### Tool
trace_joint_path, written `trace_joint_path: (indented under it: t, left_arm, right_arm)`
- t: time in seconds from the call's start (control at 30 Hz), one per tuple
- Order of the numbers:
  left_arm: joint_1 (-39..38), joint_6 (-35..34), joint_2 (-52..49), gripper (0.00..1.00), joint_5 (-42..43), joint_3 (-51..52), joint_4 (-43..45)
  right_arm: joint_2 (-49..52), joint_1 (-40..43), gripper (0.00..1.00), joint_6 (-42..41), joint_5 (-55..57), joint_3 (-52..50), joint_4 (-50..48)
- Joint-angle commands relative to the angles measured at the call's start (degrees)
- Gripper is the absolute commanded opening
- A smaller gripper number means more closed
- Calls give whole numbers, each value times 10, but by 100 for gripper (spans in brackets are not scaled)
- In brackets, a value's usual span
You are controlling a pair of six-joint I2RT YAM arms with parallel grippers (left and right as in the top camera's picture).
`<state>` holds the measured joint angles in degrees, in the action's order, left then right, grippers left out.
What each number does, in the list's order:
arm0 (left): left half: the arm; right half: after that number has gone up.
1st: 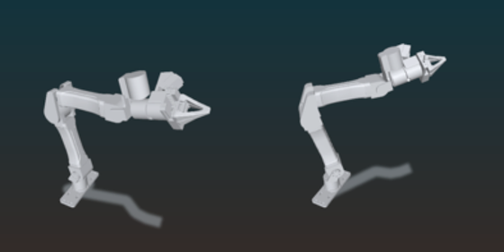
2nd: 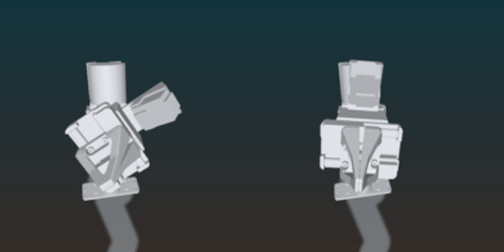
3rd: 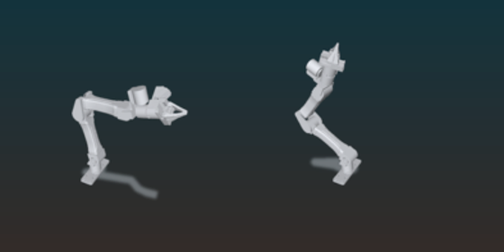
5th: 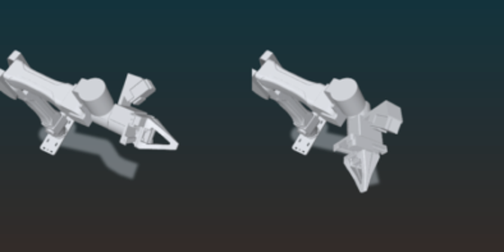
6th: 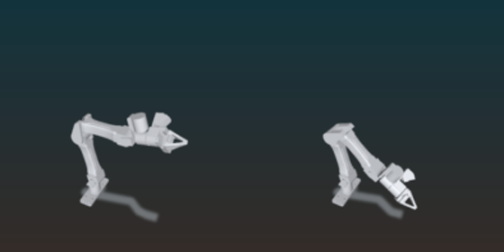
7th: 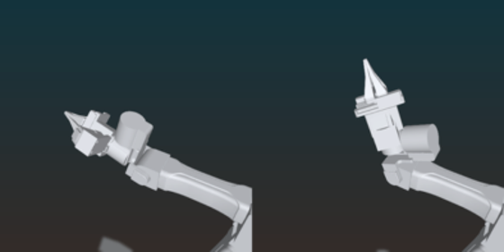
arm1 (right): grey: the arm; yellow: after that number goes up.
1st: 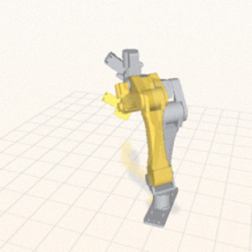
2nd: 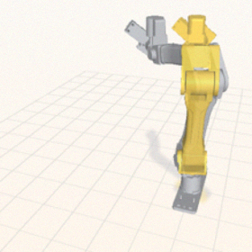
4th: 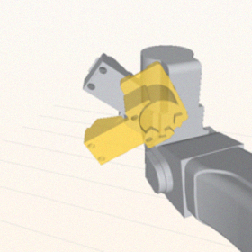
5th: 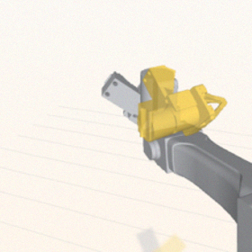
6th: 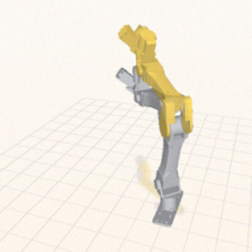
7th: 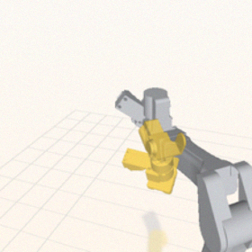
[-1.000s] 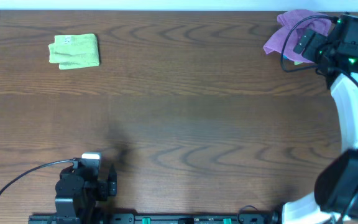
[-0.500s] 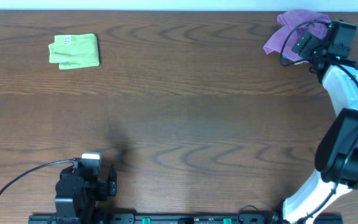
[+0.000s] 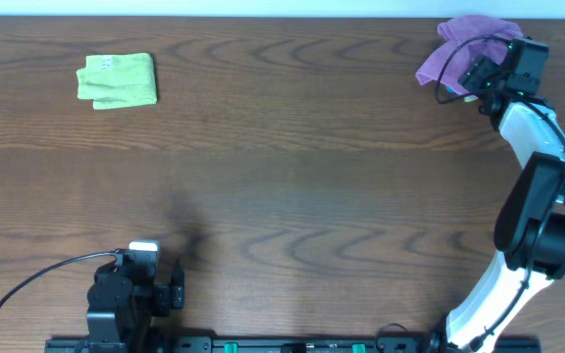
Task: Fold the cloth
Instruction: 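Reach the right gripper to the pink cloth and grasp its corner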
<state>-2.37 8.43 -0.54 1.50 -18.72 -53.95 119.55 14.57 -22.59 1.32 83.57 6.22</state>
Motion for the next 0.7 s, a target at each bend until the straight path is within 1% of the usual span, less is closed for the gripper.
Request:
trace_joint_path:
  t: [0.0, 0.03, 0.13, 0.17, 0.27, 0.33, 0.37, 0.5, 0.67]
  left_arm:
    - [-2, 19, 3, 95, -2, 7, -30]
    - [-2, 19, 3, 96, -2, 7, -30]
    - [-2, 19, 3, 95, -2, 7, -30]
    - [-2, 19, 3, 95, -2, 7, -30]
    - [-2, 19, 3, 95, -2, 7, -30]
    - [-2, 19, 3, 95, -2, 7, -30]
    - [-2, 19, 3, 95, -2, 7, -30]
    - [-2, 19, 3, 95, -2, 7, -30]
    - [-2, 19, 3, 95, -2, 7, -30]
  right_arm:
    - [5, 5, 66, -3, 0, 12, -4]
    - [5, 5, 64, -3, 0, 12, -5]
    - [6, 5, 51, -3, 2, 12, -12]
    - [8, 5, 44, -1, 2, 12, -15]
    - [8, 5, 15, 0, 2, 12, -17]
    - [7, 5, 4, 6, 2, 12, -17]
    - [5, 5, 1, 6, 2, 12, -15]
    - [-27, 4, 1, 9, 1, 12, 6]
    - [-103, -9, 1, 32, -1, 12, 81]
